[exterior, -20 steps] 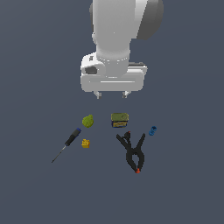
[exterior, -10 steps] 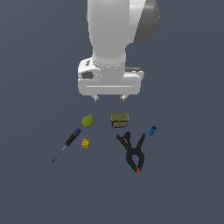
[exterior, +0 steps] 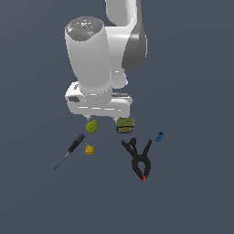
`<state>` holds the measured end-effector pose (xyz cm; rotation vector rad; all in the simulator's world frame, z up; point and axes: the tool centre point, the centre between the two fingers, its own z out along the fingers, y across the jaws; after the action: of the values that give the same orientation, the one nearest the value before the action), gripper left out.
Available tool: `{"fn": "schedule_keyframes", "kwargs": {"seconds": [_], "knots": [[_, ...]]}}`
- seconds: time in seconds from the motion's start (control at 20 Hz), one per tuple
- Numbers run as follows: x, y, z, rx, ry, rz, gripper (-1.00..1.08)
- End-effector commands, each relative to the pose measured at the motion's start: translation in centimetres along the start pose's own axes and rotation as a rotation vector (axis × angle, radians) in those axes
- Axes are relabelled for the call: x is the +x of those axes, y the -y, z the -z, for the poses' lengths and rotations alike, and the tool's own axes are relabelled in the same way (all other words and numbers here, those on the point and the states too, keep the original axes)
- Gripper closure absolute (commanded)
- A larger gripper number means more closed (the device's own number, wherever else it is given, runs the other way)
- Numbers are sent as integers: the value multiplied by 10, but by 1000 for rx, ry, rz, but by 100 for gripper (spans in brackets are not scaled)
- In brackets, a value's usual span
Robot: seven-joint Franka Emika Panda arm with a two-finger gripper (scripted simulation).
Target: Pick up a designated object from a clutter of objects.
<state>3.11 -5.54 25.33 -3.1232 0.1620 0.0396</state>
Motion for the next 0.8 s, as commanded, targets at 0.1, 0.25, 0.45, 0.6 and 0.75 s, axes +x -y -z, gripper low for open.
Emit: {"fn": "schedule_keyframes", "kwargs": {"seconds": [0.1,0.25,0.45,0.6,0.75], "knots": [[21,-36,-37,9,-5,-90,-92],[33,-64,-64,12,-9,-154,-92],[44,-102,-102,11,-15,-239,-92],[49,-128,-127,8,-19,-293,-92],[50,-149,-148,4,-22,-336,-92]]}}
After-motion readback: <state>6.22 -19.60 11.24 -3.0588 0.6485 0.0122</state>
